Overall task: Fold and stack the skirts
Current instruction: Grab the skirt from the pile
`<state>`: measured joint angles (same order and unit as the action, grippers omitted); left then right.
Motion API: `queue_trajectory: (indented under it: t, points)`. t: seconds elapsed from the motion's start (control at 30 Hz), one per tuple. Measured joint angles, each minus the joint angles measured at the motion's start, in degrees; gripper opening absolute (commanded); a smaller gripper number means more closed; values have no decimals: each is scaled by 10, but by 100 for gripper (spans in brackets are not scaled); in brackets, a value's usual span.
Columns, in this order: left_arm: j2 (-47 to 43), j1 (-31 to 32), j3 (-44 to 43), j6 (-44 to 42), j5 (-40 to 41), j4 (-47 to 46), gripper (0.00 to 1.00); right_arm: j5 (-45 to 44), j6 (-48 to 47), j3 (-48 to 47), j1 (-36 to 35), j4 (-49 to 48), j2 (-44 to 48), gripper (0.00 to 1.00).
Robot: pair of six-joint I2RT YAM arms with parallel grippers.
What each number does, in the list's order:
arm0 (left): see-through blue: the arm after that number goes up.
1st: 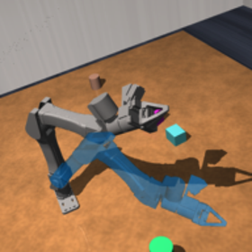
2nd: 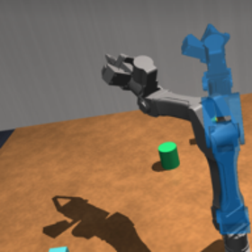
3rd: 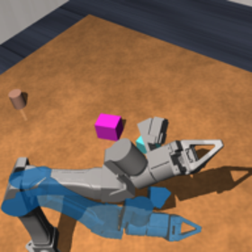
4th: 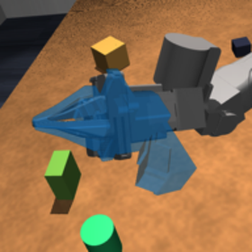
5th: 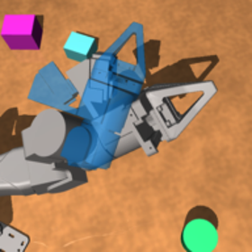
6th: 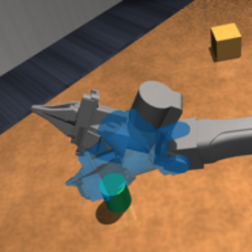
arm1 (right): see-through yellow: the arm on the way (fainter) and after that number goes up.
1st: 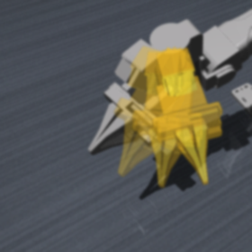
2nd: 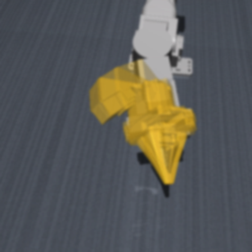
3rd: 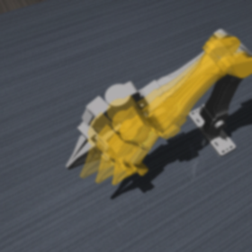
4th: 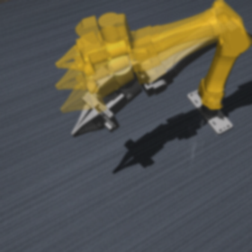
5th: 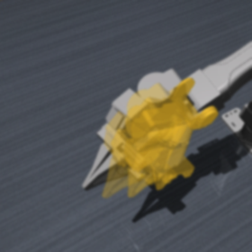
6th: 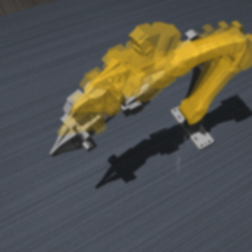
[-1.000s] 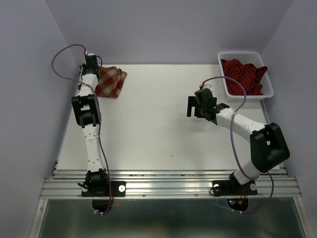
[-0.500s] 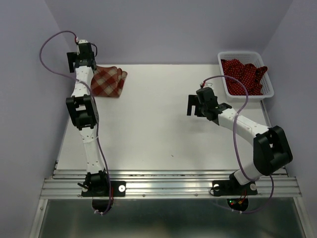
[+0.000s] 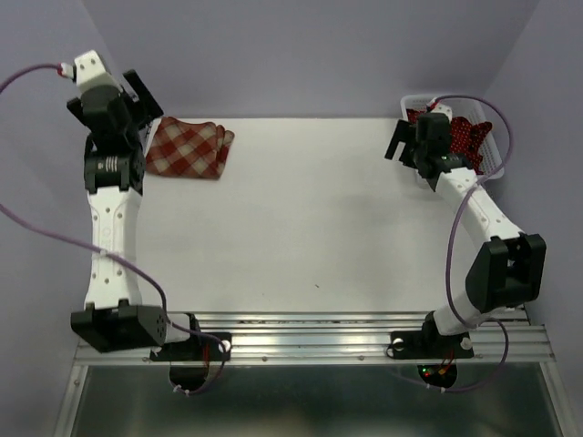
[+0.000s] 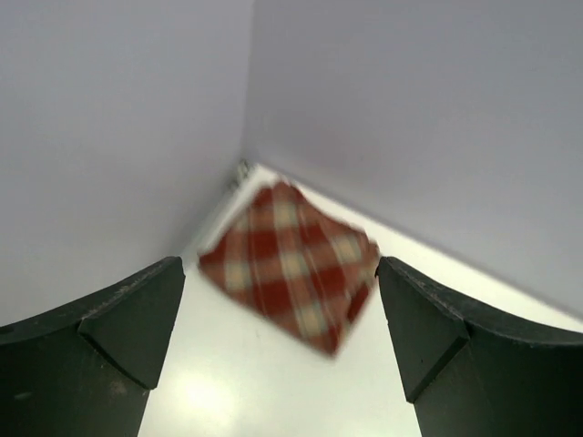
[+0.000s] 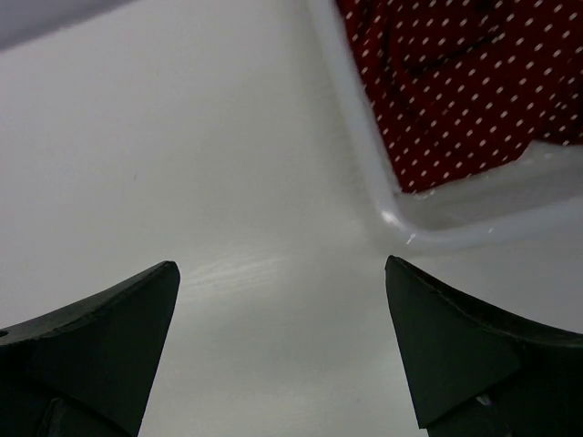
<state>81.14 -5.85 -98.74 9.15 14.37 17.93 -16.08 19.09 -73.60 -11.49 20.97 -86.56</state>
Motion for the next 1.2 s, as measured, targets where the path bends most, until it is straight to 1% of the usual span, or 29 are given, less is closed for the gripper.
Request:
queue_trajectory:
  t: [0.03, 0.17, 0.27, 0.37, 0.57, 0.7, 0.77, 0.8, 0.83, 0.9, 0.93, 0.97, 1.03, 1.07, 1.2]
  points:
    - [-38, 2, 59, 15, -12, -28, 99, 5, -4, -35, 30, 1, -23, 100]
    - [-167, 8, 262, 71, -59, -68, 99, 17, -22, -122, 106, 0, -96, 100]
    - [-223, 9, 395, 103, -82, -101, 99, 22, -41, -190, 147, -1, -162, 100]
    - [-238, 9, 435, 118, -85, -103, 99, 40, -57, -261, 180, 3, -246, 100]
    - [-258, 9, 438, 127, -83, -136, 99, 50, -85, -375, 207, 7, -383, 100]
    - [-263, 9, 438, 127, -75, -152, 99, 55, -103, -429, 208, 13, -440, 100]
    - [-257, 9, 438, 127, -69, -155, 99, 56, -107, -444, 208, 13, -455, 93]
    - [-253, 9, 438, 127, -67, -155, 99, 56, -109, -448, 208, 14, -459, 88]
    - [-248, 9, 438, 127, -66, -155, 99, 56, -111, -450, 208, 14, -461, 74]
    - [-239, 9, 438, 127, -64, -155, 99, 56, -115, -452, 208, 13, -461, 56]
    - [-235, 9, 438, 127, -63, -155, 99, 56, -115, -453, 208, 13, -461, 33]
    - [-231, 9, 438, 127, -62, -155, 99, 55, -118, -454, 208, 12, -461, 24]
    - [-226, 9, 438, 126, -58, -155, 99, 54, -118, -454, 208, 11, -461, 12]
    - [-224, 9, 438, 126, -55, -155, 99, 52, -118, -454, 208, 11, -461, 1]
    - [-217, 9, 438, 124, -48, -155, 99, 51, -122, -455, 208, 10, -461, 1]
